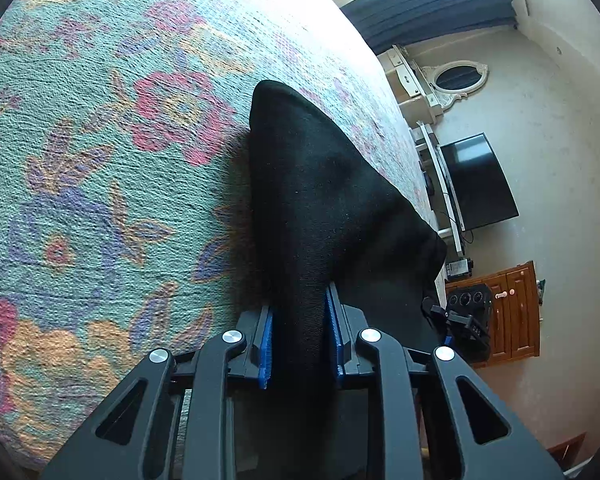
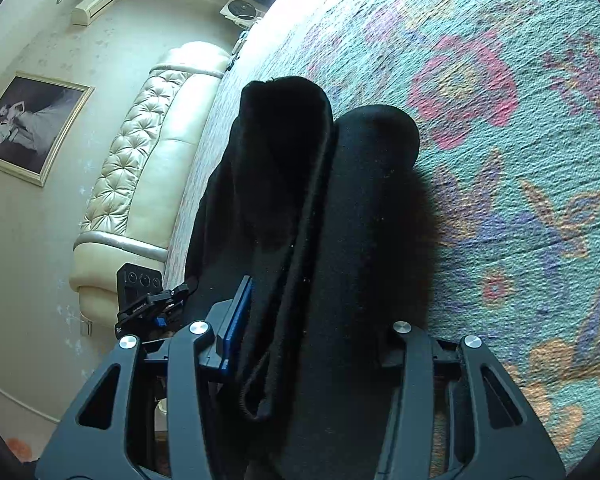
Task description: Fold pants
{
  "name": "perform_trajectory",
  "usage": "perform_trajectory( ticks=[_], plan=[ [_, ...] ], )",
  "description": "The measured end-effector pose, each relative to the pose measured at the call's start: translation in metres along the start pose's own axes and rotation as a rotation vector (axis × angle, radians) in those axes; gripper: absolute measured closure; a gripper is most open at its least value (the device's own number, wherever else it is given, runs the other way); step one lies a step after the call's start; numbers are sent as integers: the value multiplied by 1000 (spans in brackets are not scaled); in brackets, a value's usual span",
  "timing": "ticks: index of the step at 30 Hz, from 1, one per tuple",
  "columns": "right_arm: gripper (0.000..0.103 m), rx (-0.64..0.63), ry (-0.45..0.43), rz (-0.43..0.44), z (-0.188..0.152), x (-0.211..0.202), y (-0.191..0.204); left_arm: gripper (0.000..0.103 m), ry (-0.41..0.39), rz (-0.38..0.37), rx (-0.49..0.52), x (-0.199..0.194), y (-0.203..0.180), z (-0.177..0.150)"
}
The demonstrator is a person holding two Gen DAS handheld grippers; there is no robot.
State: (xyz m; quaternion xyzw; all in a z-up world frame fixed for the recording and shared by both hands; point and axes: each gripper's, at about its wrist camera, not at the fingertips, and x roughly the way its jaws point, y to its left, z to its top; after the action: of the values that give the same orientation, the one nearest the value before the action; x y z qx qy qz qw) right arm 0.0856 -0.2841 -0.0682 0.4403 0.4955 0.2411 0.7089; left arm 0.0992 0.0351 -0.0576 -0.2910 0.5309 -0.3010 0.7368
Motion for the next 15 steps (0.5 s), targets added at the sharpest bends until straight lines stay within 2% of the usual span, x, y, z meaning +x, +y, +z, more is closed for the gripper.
perform_trajectory(
  ticks=[1, 3, 4, 5, 7, 11, 15],
  plan=[
    [47, 3, 4, 7, 0, 1, 1, 73, -8, 2, 21, -2, -2, 0],
    [35, -5, 6, 16, 0, -3, 3, 54, -30, -6, 40, -8, -6, 0],
    [33, -8, 6, 24, 0, -7, 3, 34, -49, -26, 39, -12, -6, 1],
    [28, -7, -4, 30, 0, -13, 1, 27, -70, -51, 32, -17, -6, 2],
    [23, 0, -43, 37, 5, -24, -3, 27, -97, -74, 17, -22, -5, 6],
    [20, 52, -88, 54, 23, -30, -15, 27, -101, -40, -26, -13, 4, 19],
    [16, 81, -79, 89, 45, -17, -20, 27, -91, -34, -65, 3, 12, 33]
  ],
)
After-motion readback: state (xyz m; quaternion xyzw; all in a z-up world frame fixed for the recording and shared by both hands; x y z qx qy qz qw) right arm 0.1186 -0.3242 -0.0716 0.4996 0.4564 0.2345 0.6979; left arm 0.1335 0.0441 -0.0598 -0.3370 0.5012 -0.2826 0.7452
